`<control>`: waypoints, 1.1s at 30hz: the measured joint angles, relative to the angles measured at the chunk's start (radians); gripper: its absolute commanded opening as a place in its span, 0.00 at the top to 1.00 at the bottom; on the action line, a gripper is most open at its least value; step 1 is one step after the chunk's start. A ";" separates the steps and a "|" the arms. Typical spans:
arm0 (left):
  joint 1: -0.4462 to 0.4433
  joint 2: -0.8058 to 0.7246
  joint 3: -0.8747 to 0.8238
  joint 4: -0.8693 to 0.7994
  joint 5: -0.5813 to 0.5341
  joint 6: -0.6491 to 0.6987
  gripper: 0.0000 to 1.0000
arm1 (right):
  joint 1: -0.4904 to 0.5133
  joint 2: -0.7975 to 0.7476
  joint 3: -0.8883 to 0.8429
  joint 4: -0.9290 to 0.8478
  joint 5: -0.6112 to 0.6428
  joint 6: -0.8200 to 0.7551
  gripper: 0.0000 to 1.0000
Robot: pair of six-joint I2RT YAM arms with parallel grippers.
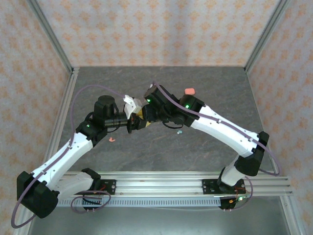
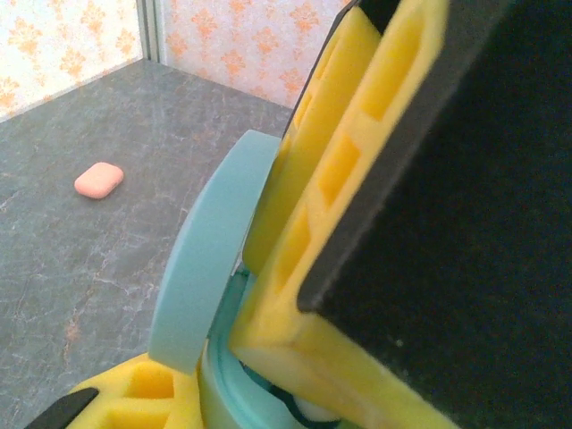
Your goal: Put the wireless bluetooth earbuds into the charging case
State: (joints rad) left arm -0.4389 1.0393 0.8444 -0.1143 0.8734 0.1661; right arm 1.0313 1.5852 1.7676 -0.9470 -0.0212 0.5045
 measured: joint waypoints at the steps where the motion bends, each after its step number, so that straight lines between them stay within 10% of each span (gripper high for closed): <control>1: 0.000 0.000 0.000 0.000 0.000 0.000 0.95 | 0.000 0.000 0.000 0.000 0.000 0.002 0.65; 33: 0.000 0.011 0.000 0.007 0.004 0.018 0.95 | -0.077 -0.091 -0.149 0.144 -0.174 0.131 0.62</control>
State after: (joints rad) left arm -0.4389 1.0500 0.8444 -0.1074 0.8772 0.1841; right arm 0.9543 1.4944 1.6184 -0.8028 -0.1947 0.6353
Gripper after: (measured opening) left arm 0.323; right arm 0.385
